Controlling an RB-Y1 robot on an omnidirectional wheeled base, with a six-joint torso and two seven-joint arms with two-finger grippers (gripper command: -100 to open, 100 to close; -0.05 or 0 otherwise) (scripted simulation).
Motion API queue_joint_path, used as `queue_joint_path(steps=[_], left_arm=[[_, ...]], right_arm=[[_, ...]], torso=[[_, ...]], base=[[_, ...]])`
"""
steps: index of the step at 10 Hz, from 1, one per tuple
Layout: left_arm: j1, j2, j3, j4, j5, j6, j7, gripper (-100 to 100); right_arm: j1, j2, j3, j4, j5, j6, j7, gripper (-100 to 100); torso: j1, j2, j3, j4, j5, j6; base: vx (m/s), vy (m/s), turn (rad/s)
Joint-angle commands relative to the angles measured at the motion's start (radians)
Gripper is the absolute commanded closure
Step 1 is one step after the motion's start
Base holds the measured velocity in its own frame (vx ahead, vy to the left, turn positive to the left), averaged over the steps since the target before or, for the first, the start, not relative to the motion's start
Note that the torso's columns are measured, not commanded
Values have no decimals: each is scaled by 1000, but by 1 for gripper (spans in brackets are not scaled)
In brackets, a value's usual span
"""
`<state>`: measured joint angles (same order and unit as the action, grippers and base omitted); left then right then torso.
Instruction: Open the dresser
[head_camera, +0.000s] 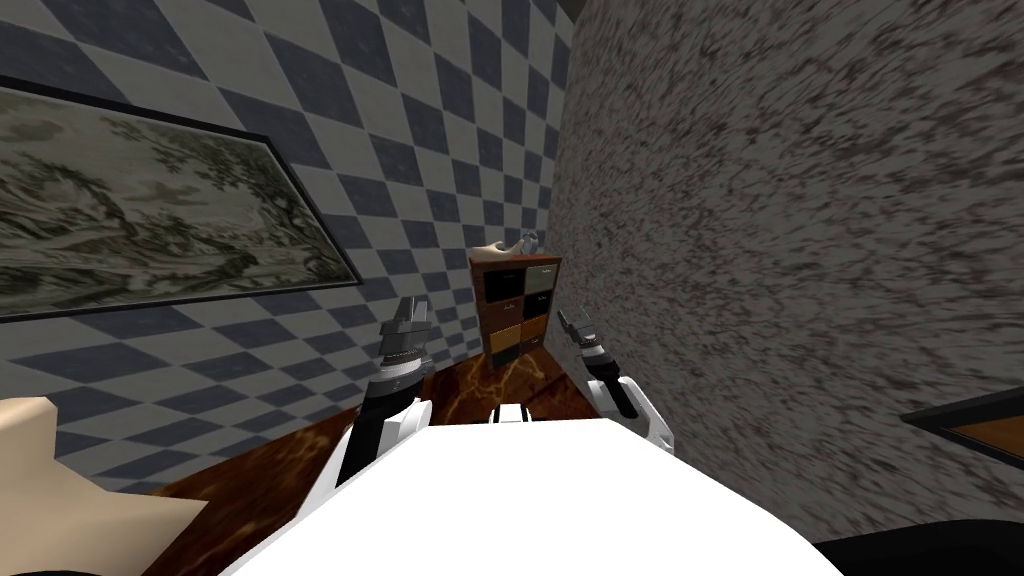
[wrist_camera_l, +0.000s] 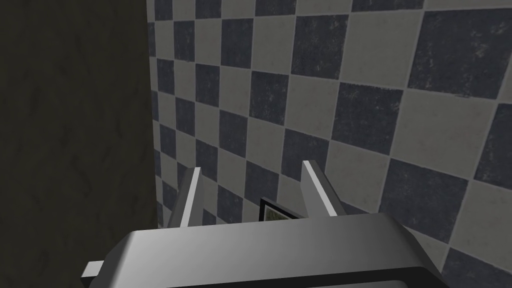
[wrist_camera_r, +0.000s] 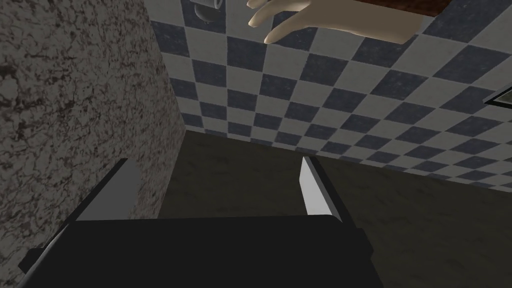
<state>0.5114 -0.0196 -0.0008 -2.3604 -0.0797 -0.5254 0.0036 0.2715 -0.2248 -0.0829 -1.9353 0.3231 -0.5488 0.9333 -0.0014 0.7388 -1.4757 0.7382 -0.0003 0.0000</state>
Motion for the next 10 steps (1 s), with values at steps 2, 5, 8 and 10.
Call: queue_joint_path(steps=[2,5,8,10], left_arm=[[0,0,0,0,0,0,0,0],[0,0,0,0,0,0,0,0],[0,0,0,0,0,0,0,0],[0,0,0,0,0,0,0,0]], right_arm=[[-19,-3,-7,38,22,-13,88,-100],[-37,-5,-14,75,44,-26,166,-100],[-54,-6,-20,113,66,-38,244,-100],[-71,-7,-27,150,89,-51,307,-100]], torso=[[1,-1,-1,0,0,0],[3,-1,-1,0,1,0],[2,-2,-1,0,1,0],[1,0,0,0,0,0]], base=[[39,46,-9],[41,57,-14],[45,54,-11],[39,53,-12]])
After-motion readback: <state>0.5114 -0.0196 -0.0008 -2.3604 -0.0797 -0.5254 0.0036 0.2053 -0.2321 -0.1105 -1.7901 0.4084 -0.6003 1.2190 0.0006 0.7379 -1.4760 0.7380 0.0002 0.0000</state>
